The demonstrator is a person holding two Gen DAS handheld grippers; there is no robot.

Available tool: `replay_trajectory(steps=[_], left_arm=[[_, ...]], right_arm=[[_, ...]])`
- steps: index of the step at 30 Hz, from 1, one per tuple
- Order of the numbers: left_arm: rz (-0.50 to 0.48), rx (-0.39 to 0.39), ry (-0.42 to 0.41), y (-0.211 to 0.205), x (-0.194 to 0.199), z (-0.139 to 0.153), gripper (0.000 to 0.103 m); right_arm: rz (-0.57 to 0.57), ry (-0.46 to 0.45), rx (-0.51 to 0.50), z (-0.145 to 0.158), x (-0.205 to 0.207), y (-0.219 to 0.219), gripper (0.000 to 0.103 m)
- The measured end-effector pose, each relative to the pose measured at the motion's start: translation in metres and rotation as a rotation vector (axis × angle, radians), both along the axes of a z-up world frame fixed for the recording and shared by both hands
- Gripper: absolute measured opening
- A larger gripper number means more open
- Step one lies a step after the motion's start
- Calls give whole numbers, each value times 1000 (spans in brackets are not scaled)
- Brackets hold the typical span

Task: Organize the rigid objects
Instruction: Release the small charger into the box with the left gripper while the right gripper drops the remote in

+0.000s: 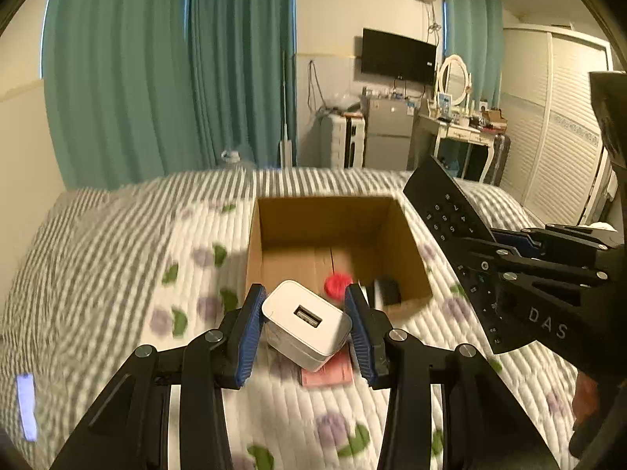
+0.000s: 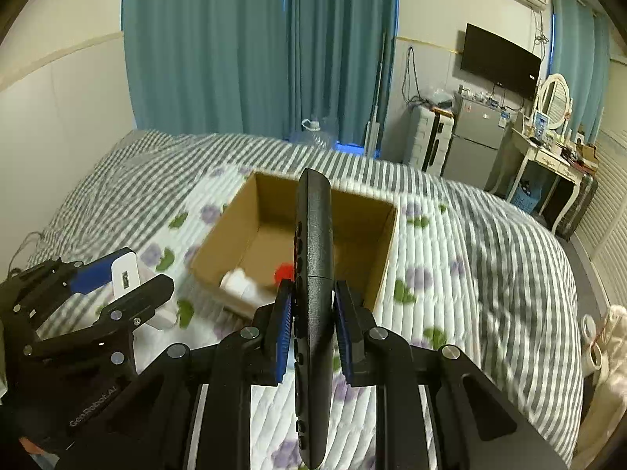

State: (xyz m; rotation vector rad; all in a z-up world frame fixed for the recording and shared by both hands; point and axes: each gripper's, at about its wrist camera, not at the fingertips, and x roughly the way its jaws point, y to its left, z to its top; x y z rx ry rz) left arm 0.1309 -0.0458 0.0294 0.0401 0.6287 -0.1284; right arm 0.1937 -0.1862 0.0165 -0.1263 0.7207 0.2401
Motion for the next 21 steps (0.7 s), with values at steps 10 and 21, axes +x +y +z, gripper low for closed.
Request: replay_trajectory(steps=[10,21], left_arm=[[-5,37,-21,-15,96,2,42],[-26,34,123,-20,163,-61,46]], right_arm=[[11,5,15,-2,86,-9,19],[73,100,18,-61,141,-7,19]])
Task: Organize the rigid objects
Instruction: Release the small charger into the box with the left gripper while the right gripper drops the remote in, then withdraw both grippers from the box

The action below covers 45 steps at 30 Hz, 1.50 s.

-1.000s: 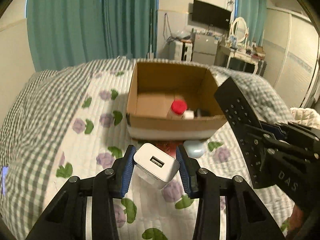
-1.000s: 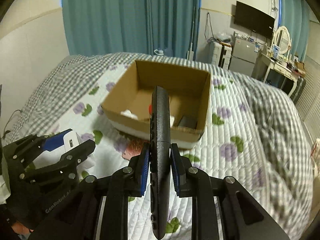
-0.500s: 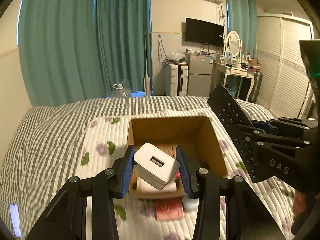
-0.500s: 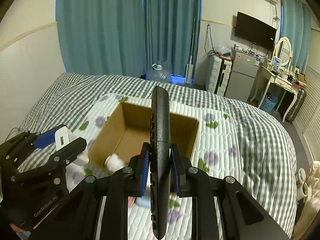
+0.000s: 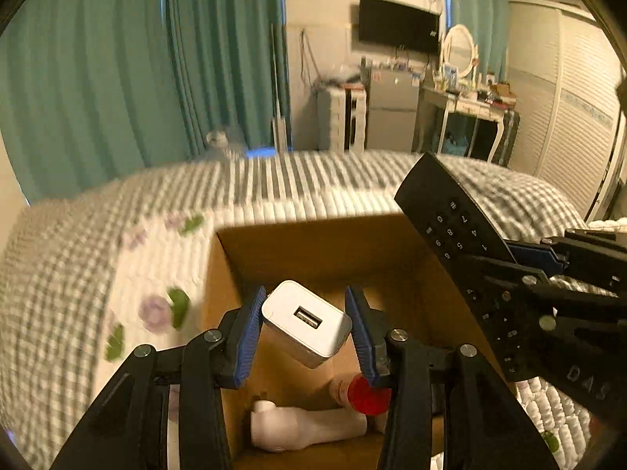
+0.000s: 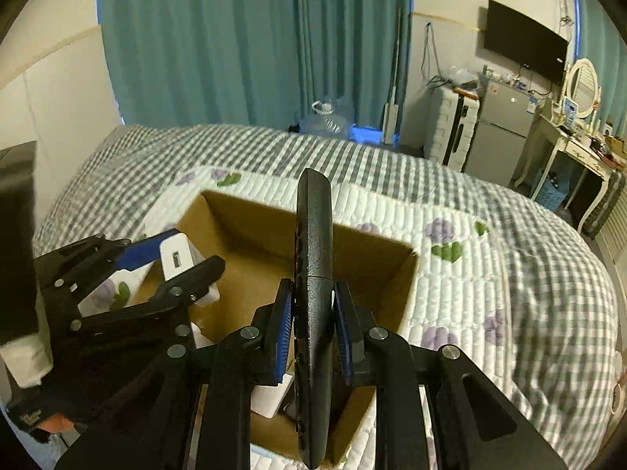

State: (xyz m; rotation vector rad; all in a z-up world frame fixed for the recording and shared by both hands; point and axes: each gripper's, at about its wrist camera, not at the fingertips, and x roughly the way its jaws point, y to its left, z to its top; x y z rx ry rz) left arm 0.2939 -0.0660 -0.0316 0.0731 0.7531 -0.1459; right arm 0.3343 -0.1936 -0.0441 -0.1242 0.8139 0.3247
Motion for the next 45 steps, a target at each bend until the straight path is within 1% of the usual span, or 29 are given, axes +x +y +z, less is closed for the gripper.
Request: replay_trajectory(steps=[1,3,4,7,11,14,16,17,18,19,20,21,22,23,24,26,28,30,31,32,35,37,39,41,43,45], left_arm=[[12,4,0,1,2,-3,48],[25,23,-12,1,3,-3,60],[31,32,-16,2,3,-3,61],[42,25,-23,8,1,-1,61],[67,5,-49,22,-7,14,62],[80,4,-83,30,-23,34,74],[83,10,-103,34,-33,44,76],[88,20,-113,35,-41,51,76],[92,31,-120,36,-48,57,79],[97,43,-124,37,-55,62,82],[106,56,-127,39,-67,71,88],[107,59,-131,39,-75,77,92],[106,60,-137,39,-83,82,92],[103,61,-150,39,-97,91,92],[98,64,-157,38,-106,99,93],[106,82,-179,39,-127,116,94],[137,96,-216,42,-150,135,97],[147,94,-240,49,-171,154,101],[151,89,-252,52,-181,165,101],[154,80,-262,56,-195,178,102],[149,58,-273,61,-220,199,103],[152,58,-280,62,-231,202,103],[152,60,-282,60,-237,194,103],[153,42,-249,59,-236,177,103],[161,25,-219,58,-234,157,103],[174,34,-196,57,-227,130,103]], right_arm=[[6,4,0,-5,2,0,19],[18,10,5,-12,8,1,19],[22,11,4,-15,9,2,19],[29,18,1,-25,17,5,19],[27,18,11,-34,22,8,20],[3,-1,-7,-31,17,11,21],[-24,-21,0,-21,9,9,33],[-38,-35,6,-14,3,7,51],[-56,-57,9,-4,-7,5,59],[-63,-72,8,5,-14,4,59],[-69,-86,6,14,-22,3,59],[-74,-97,3,23,-32,2,60],[-75,-108,0,33,-44,2,61],[-75,-114,-3,43,-55,2,65],[-78,-117,-5,51,-64,2,72],[-88,-144,-17,71,-89,1,77],[-89,-173,-28,88,-107,-1,77],[-94,-200,-46,103,-124,-2,79],[-105,-218,-54,111,-136,-2,79],[-110,-227,-56,116,-144,-2,82],[-127,-237,-43,124,-167,-2,86],[-128,-231,-31,121,-178,-4,87],[-128,-222,-17,114,-188,-5,89],[-143,-220,8,102,-196,-8,95],[-156,-202,15,84,-200,-10,96],[-172,-182,4,65,-200,-11,96]])
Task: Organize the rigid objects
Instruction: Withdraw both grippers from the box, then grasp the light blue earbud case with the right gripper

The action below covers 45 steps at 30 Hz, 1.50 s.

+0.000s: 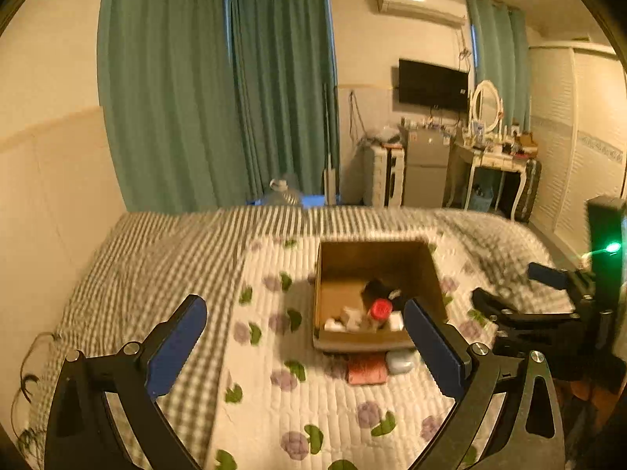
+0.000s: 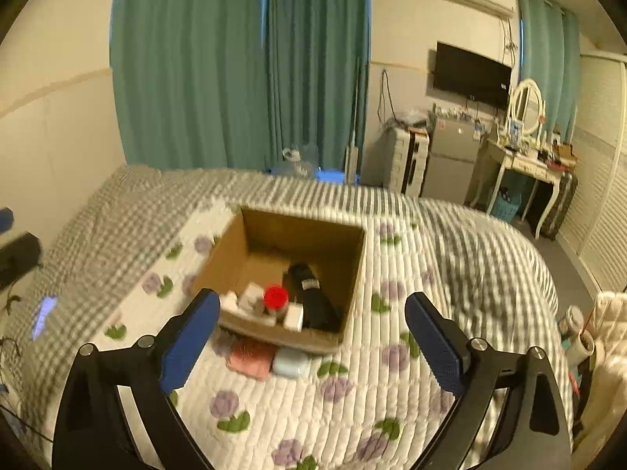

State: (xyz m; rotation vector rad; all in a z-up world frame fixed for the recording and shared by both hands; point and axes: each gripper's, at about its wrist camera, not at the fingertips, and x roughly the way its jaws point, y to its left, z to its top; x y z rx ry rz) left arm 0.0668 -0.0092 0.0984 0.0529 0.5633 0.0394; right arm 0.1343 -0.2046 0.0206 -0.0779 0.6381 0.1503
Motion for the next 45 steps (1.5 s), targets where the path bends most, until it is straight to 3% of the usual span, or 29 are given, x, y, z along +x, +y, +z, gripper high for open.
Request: replay_trajectory(steps=[7,11,21,28,29,32,37,38,42,45], left_arm=[[33,-72,90,3,35,-84,103],[31,-44,96,-4,58,-103,103],[21,-28,195,-14,97,-176,103],[23,-34,267,-8,109,-219,103],[33,-21,277,-6,110,-224,102],[34,27,289,1,112,-229,102],[34,-16,308,14,112,-233,102],[28,-19,312,13,111,-233,102],[-24,-17,324,1,109,-232,102],[-80,-3,334,-15,105,-231,102]], right_arm=[[-30,76,-64,-67,16,3,98],[-38,125,-76,-89,37,5,98],[-60,250,31,-145,64,-13,98],[2,349,-63,-183,87,20,98],[24,356,-79,-188,91,26,97],[52,372,-44,-201,105,33,73],[40,403,26,-219,117,28,65],[43,409,54,-218,118,24,52],[20,375,31,-211,101,16,52],[-57,337,28,-202,87,1,52]])
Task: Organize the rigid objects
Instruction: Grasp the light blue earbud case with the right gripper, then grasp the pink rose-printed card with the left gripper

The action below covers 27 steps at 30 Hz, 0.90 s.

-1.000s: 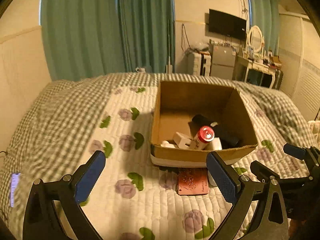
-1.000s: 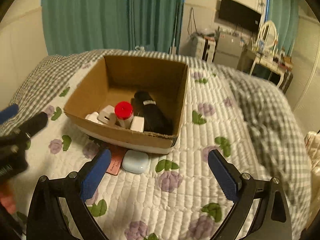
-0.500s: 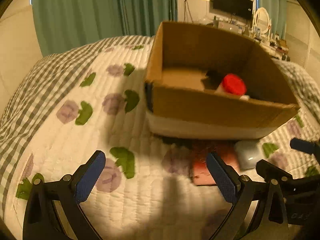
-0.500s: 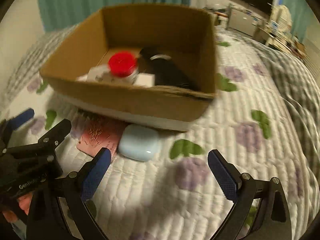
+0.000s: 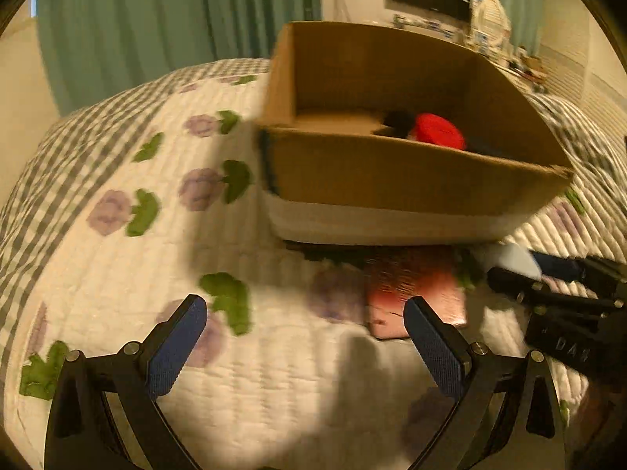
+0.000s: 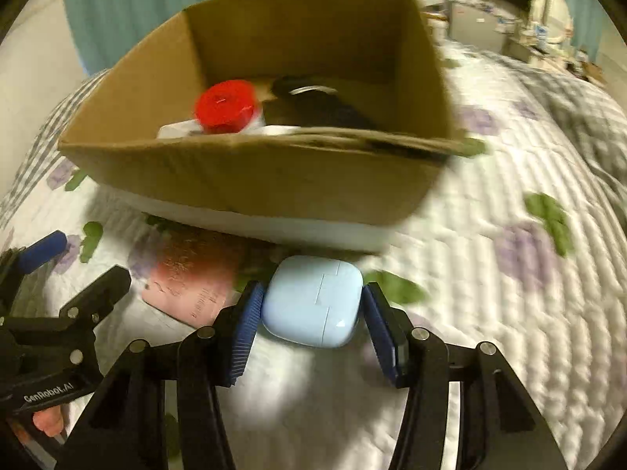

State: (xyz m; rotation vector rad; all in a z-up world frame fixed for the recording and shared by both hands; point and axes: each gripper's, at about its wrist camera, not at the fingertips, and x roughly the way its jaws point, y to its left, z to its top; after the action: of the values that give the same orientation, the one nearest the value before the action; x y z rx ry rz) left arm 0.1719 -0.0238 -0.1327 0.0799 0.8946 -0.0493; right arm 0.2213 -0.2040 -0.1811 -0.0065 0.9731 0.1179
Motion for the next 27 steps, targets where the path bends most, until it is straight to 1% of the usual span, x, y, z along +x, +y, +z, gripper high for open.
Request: replay_trajectory(steps=[2,5,8,10,13,15,18,20,22,23,24,27], left_arm=[[-25,0,15,-10,0,0,102],[-38,-14,21,-22,3,-1,102],[-6,-64,50,-28,12,-9,101],[5,-84,52,-32,17,-13,101],[-6,-63,46,-42,23,-19,100],[-13,-59,62,-46,27,-24,99],[-21,-34,75,-53,36,-29,95],[-13,-41,96,-55,42,-36,93],[-12,-38,86,-57,43,-37,89],[-24,-36,81,-58,41,-37,81],[-43,-44,77,-60,39,-36,71],[-55,-46,77,-62,33,-31,71]], right_arm=[[-59,-20,14,6,-2,-13,52],[-105,-12,34,6,0,-25,52],[-106,-17,47,9,-3,-30,52],[-100,-23,39,11,-5,-32,52],[-93,-7,41,11,-4,-31,52],[-93,4,43,8,0,-27,52],[-92,11,55,5,3,-32,52],[-91,17,53,4,6,-31,52],[-88,24,42,1,10,-29,52],[-88,23,37,0,10,-28,52],[-86,20,33,-1,12,-27,52],[-82,0,34,2,8,-27,52]])
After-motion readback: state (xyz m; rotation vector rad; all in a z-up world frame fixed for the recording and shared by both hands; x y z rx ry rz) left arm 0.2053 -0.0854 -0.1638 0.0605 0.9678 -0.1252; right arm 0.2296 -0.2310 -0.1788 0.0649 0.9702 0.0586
